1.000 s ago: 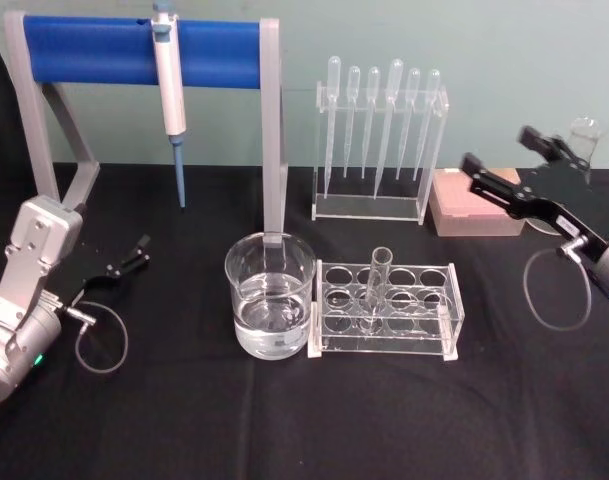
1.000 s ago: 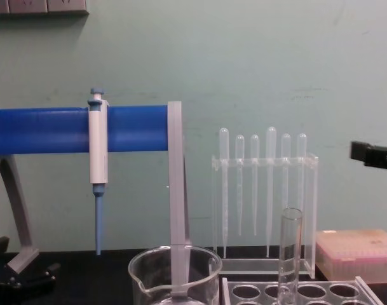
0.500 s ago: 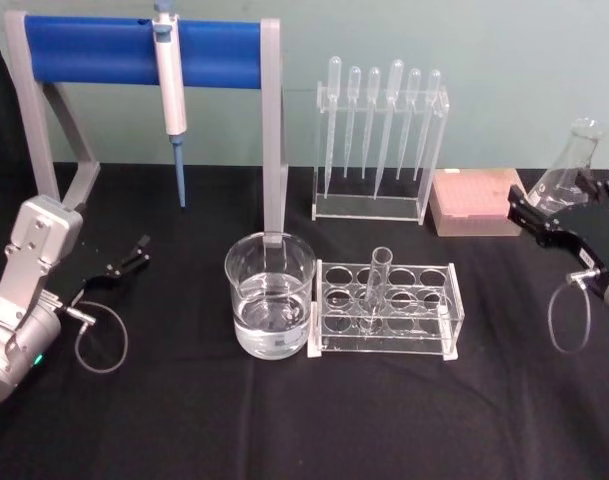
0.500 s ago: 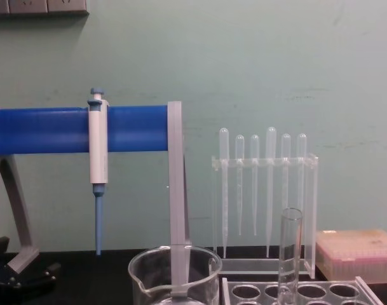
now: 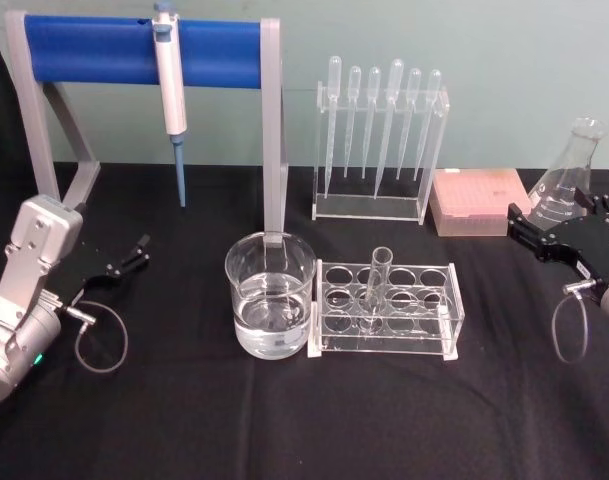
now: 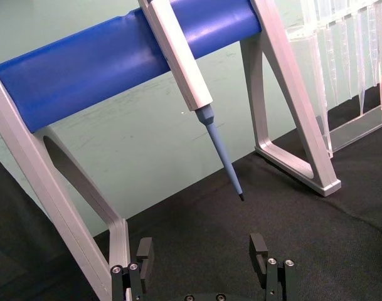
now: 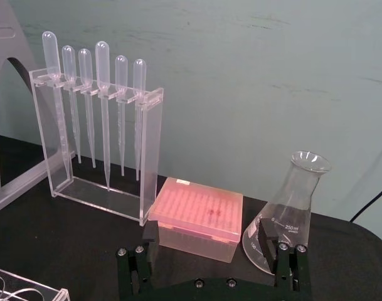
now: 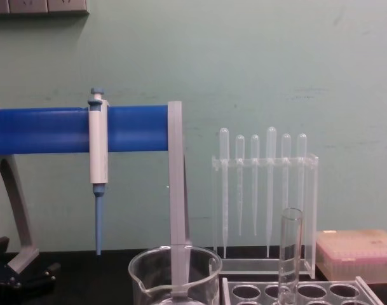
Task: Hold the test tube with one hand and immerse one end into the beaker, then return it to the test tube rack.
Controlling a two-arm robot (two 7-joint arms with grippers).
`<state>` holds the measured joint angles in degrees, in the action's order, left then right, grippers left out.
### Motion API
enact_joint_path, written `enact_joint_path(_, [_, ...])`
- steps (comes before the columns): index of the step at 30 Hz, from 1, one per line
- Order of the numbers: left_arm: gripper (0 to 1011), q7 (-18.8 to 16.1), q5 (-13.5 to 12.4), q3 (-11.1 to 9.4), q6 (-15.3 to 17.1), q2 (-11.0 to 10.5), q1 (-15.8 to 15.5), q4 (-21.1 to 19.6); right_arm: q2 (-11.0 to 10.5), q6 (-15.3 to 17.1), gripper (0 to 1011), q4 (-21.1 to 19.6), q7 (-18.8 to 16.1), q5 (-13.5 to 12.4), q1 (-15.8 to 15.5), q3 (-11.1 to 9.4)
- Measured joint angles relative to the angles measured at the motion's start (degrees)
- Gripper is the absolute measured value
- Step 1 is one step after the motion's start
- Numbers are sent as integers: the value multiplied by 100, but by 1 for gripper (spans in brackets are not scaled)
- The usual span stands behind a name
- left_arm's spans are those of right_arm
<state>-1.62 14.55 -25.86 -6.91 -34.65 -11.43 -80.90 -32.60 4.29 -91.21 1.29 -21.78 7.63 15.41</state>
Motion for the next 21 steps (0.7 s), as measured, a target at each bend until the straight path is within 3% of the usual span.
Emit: enact_joint_path(21, [1000, 0, 0, 0, 0, 0, 0, 0, 6, -35, 1002, -27, 1, -50, -20, -22])
